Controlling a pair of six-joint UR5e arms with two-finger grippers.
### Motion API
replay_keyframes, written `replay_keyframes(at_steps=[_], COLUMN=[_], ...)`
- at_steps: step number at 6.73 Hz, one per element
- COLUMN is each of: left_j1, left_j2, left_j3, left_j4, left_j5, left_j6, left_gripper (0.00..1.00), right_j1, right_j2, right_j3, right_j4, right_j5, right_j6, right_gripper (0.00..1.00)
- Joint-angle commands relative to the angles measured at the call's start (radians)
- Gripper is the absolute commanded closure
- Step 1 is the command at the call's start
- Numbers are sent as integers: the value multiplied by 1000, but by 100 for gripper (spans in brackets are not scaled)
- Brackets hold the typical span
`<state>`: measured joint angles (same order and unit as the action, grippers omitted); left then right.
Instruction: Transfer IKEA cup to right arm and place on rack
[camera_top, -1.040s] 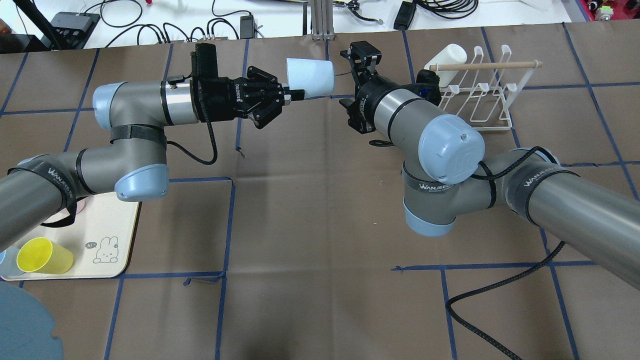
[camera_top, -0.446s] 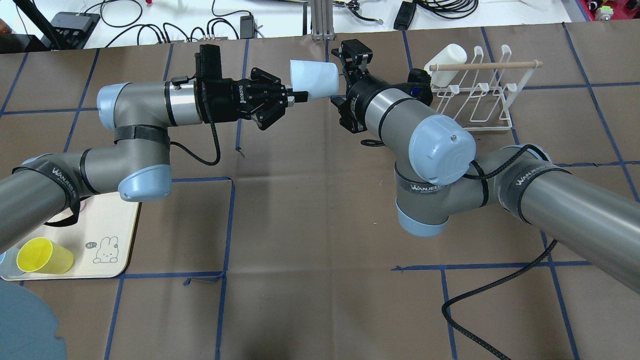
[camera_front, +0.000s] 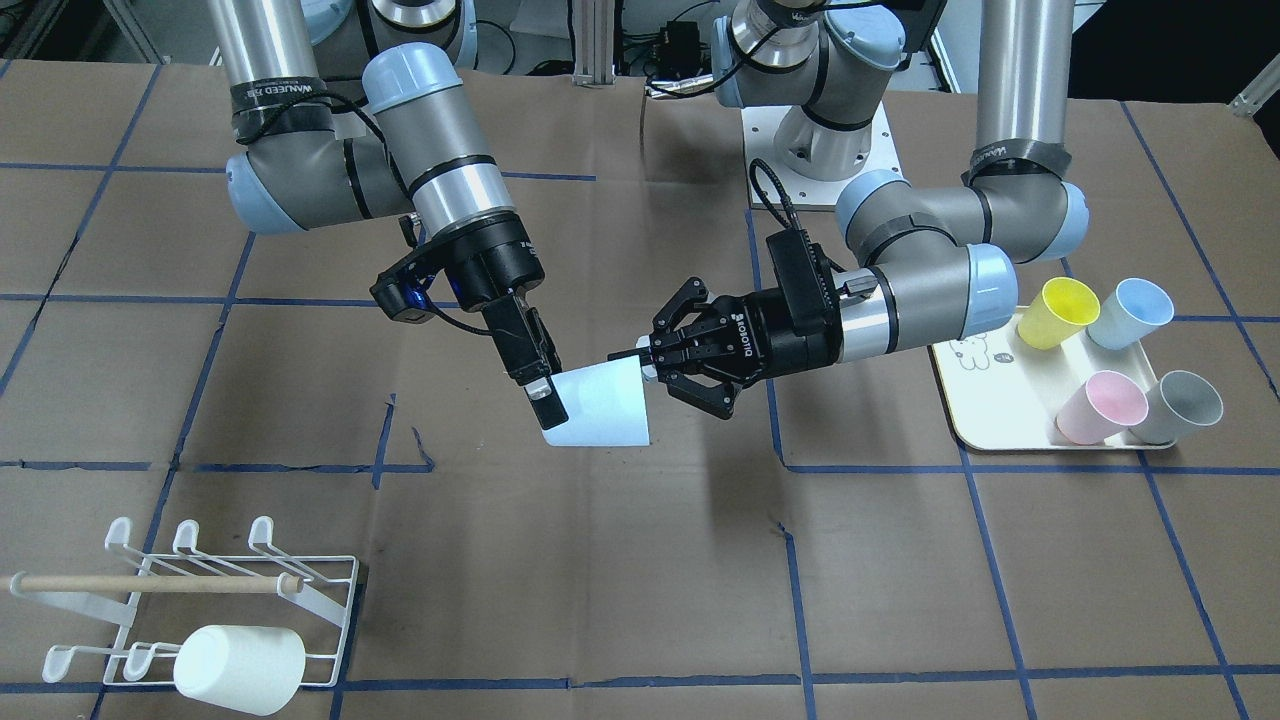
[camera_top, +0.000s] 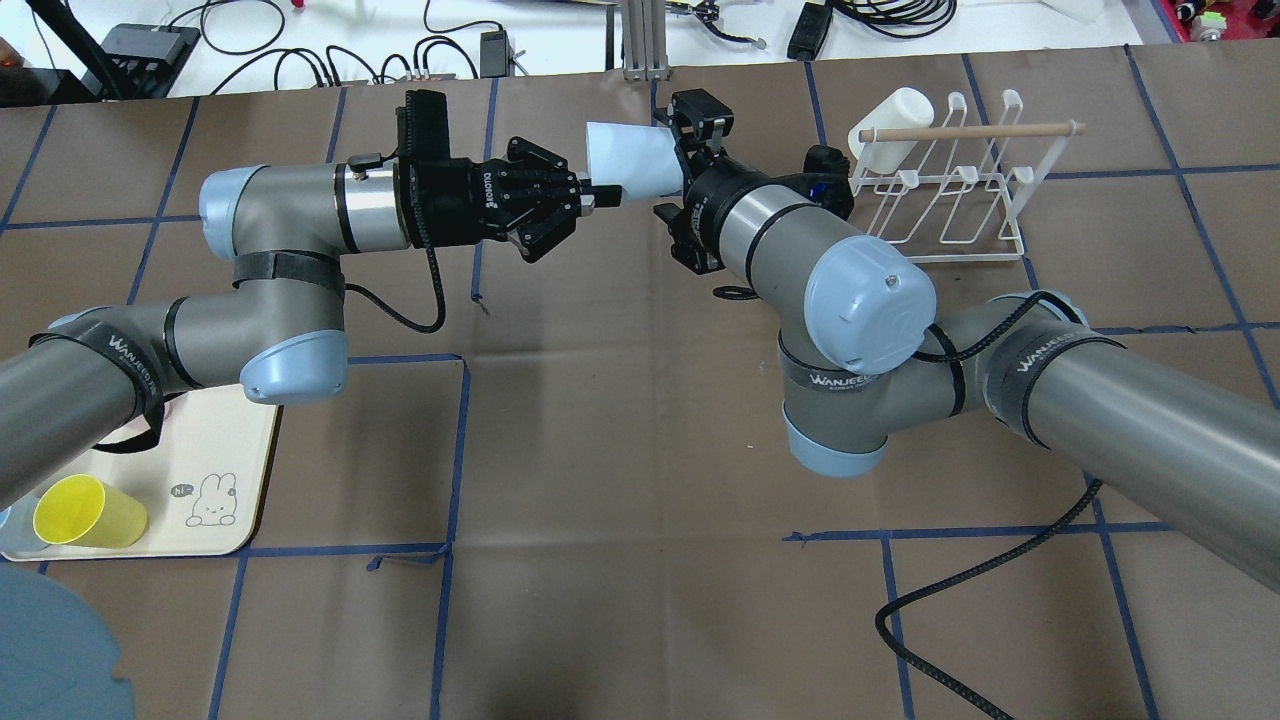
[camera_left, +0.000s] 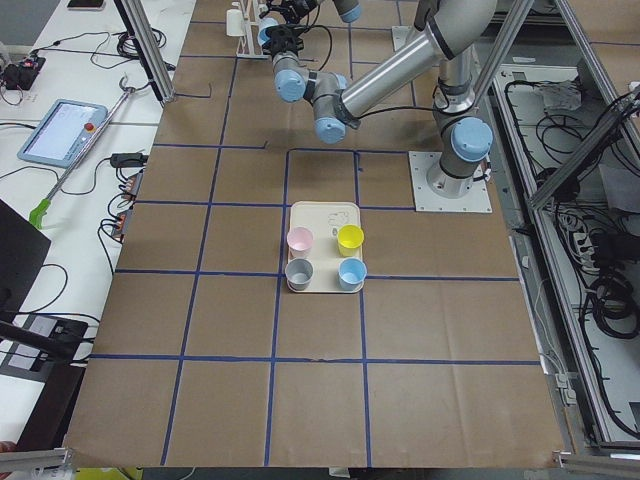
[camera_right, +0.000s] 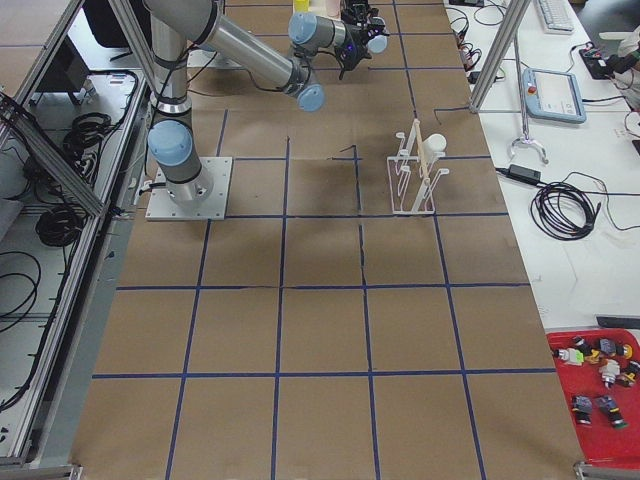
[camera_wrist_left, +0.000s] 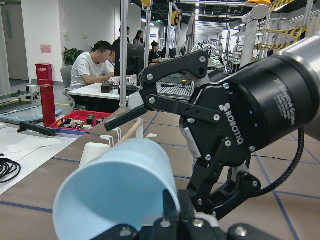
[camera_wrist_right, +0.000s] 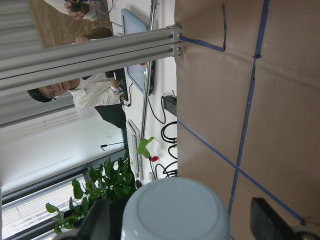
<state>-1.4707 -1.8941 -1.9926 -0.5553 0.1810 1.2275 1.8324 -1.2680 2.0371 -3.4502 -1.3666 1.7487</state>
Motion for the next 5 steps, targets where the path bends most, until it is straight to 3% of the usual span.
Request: replay_keyframes(at_steps=[1, 5], left_j1=[0, -3], left_j2=[0, -5], left_j3=[0, 0], left_j4=[0, 0], left_j5=[0, 0], left_j6=[-5, -6], left_gripper=[100, 100], right_j1=[13, 25], right_j2=[1, 19], right_j3=[-12, -26], right_j4=[2, 2], right_j5=[-5, -23], right_j6=[0, 0], right_gripper=[1, 1])
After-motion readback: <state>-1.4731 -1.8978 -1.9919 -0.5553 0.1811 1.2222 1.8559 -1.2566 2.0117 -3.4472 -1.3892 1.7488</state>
